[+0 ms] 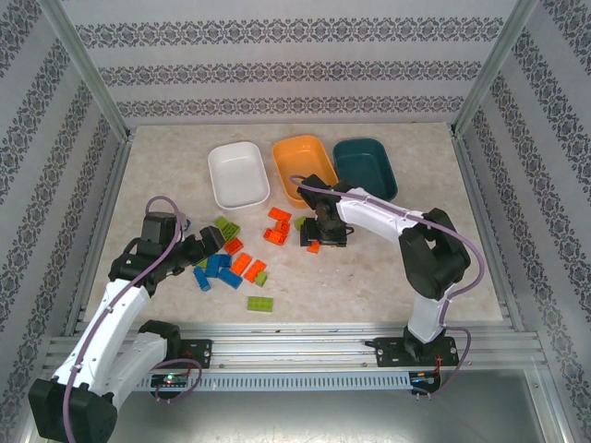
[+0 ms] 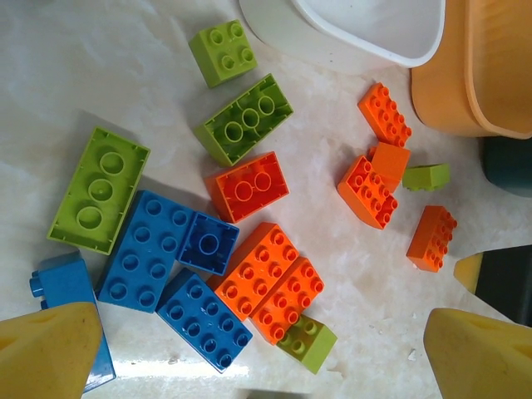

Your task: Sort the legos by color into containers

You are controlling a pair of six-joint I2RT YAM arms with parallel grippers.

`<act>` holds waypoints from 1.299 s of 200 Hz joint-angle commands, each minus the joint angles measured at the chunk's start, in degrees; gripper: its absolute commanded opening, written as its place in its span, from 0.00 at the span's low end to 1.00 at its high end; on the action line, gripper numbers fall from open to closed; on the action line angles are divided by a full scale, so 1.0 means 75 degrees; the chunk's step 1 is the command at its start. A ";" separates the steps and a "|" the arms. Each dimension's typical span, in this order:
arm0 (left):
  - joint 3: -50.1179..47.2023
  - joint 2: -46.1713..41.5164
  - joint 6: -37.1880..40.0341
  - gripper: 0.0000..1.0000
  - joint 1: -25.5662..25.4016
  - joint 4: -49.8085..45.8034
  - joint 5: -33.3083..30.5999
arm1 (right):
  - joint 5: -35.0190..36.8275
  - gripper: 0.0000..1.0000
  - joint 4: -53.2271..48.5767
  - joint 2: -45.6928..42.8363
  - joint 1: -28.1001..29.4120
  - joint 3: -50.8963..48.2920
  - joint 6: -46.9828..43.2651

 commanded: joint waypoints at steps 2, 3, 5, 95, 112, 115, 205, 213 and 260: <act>-0.0128 -0.0137 -0.0118 1.00 -0.0071 -0.0189 -0.0126 | 0.0182 0.68 -0.0047 0.0261 0.0057 0.0295 0.0076; -0.0132 -0.0132 -0.0118 1.00 -0.0065 -0.0183 -0.0130 | 0.0175 0.68 -0.0052 0.0266 0.0057 0.0304 0.0073; -0.0141 -0.0134 -0.0124 1.00 -0.0070 -0.0178 -0.0129 | 0.0170 0.68 -0.0047 0.0285 0.0060 0.0317 0.0070; -0.0206 -0.0103 -0.0138 1.00 -0.0059 -0.0107 -0.0137 | 0.0281 0.61 -0.0021 0.0939 0.0071 0.0682 0.0035; -0.0192 -0.0120 -0.0136 1.00 -0.0051 -0.0130 -0.0127 | 0.0313 0.59 -0.0021 0.1050 0.0080 0.0733 0.0021; -0.0190 -0.0126 -0.0136 1.00 -0.0056 -0.0140 -0.0130 | 0.0311 0.59 -0.0021 0.1067 0.0071 0.0744 0.0022; -0.0264 -0.0133 -0.0164 1.00 -0.0055 -0.0016 -0.0123 | 0.0300 0.37 0.0125 0.0914 -0.0038 0.0273 0.0100; -0.0243 -0.0095 -0.0165 1.00 -0.0056 0.0030 -0.0114 | 0.0298 0.32 0.0137 0.0852 -0.0070 0.0205 0.0113; -0.0260 0.0182 -0.0276 1.00 -0.0051 0.0277 0.0038 | 0.0286 0.26 0.0195 0.0392 -0.0147 -0.0154 0.0195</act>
